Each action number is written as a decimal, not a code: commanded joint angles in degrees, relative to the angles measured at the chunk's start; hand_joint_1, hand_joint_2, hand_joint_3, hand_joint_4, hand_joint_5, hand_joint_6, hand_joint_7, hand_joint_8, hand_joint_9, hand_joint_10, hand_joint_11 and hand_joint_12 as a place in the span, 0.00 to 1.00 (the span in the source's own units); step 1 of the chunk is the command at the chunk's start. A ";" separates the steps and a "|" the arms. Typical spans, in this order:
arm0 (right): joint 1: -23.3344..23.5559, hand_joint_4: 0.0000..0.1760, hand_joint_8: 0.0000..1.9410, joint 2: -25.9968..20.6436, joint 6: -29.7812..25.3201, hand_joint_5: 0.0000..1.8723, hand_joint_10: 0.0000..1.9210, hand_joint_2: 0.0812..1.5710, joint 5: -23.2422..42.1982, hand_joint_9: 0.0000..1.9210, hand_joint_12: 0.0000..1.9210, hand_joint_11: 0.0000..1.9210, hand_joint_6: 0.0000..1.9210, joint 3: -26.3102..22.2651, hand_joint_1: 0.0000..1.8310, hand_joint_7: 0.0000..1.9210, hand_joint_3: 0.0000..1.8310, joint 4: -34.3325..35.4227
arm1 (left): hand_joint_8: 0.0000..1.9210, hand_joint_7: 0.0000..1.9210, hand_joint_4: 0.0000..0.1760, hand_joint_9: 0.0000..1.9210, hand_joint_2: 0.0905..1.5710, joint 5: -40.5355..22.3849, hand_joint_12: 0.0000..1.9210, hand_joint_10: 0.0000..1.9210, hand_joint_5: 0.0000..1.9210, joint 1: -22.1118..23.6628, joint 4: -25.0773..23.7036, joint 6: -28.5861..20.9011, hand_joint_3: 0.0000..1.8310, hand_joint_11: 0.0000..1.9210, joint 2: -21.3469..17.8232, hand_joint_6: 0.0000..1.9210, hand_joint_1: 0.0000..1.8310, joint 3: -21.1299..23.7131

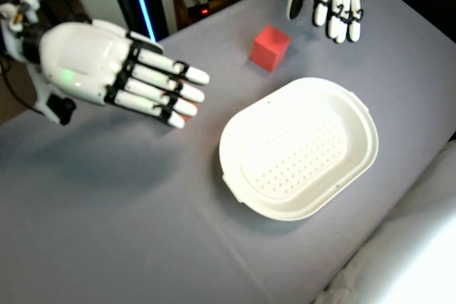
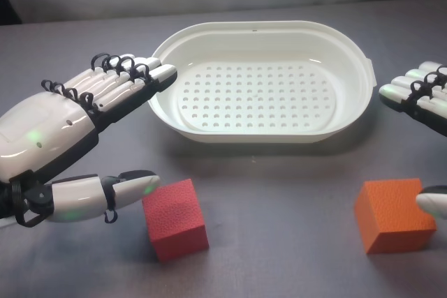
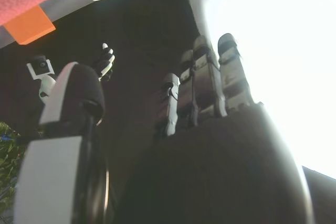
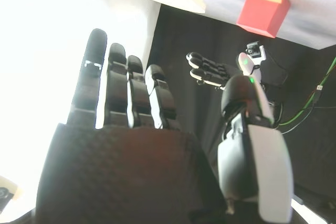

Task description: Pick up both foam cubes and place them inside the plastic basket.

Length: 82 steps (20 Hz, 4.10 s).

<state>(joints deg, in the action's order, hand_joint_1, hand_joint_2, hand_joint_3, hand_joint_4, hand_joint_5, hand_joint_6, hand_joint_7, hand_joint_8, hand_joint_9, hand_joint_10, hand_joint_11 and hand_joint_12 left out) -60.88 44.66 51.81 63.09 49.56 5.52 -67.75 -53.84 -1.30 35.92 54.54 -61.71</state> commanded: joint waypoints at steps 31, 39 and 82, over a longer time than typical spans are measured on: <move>2.53 0.00 0.68 10.28 -7.30 0.34 0.79 0.77 -7.36 0.39 0.81 0.32 0.67 8.23 0.73 0.41 0.00 -1.51 | 0.83 0.40 0.00 0.47 0.79 4.65 0.93 0.84 0.36 0.19 -6.04 -9.00 0.00 0.47 9.14 0.60 0.66 -4.43; 9.67 0.00 0.70 7.15 -6.58 0.32 0.81 0.78 0.71 0.39 0.87 0.28 0.71 8.60 0.73 0.39 0.00 -2.06 | 0.72 0.40 0.00 0.43 0.76 0.19 0.86 0.83 0.35 6.97 -5.42 -4.74 0.00 0.41 6.06 0.60 0.74 -5.08; 8.93 0.25 0.00 -0.19 -1.93 0.00 0.01 0.77 31.80 0.03 0.16 0.00 0.00 2.32 0.13 0.00 0.00 3.86 | 0.00 0.04 0.36 0.04 0.87 -31.39 0.26 0.01 0.08 0.63 10.76 -0.28 0.00 0.00 -0.50 0.24 0.42 -1.27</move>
<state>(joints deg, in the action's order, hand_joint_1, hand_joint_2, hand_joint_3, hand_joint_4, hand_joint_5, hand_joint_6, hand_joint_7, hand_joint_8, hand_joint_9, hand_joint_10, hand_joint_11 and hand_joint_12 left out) -52.34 44.80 50.15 86.83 51.77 8.86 -91.66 -53.56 9.15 35.88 54.48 -62.78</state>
